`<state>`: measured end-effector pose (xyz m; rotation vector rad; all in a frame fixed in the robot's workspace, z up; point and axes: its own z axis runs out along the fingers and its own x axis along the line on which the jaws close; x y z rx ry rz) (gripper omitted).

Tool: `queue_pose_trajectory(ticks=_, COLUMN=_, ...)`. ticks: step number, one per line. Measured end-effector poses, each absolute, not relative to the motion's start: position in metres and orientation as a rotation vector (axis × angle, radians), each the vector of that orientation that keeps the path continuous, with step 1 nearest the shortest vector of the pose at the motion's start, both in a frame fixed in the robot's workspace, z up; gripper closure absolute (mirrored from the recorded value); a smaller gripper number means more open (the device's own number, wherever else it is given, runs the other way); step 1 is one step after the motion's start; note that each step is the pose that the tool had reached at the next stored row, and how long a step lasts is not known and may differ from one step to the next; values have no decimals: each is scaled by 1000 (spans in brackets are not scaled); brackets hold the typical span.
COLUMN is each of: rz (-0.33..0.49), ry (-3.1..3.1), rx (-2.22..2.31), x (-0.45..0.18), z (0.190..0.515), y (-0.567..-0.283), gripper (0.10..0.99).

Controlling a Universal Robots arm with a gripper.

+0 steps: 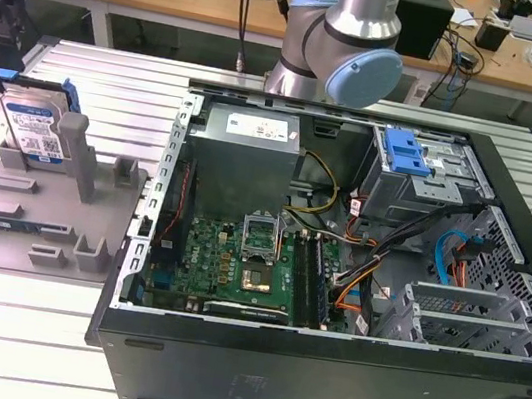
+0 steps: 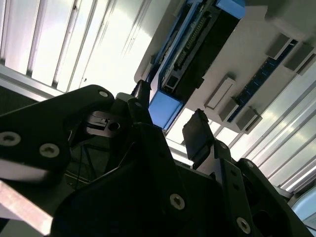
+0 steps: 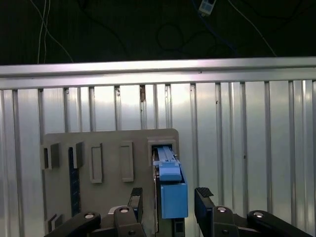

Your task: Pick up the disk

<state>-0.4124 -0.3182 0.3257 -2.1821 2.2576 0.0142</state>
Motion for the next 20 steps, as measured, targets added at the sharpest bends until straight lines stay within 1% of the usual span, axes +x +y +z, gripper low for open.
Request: queue_pose_trajectory(ticks=20, rz=14, ry=2258, rx=-2182, x=-412, z=308, y=-318, gripper=545)
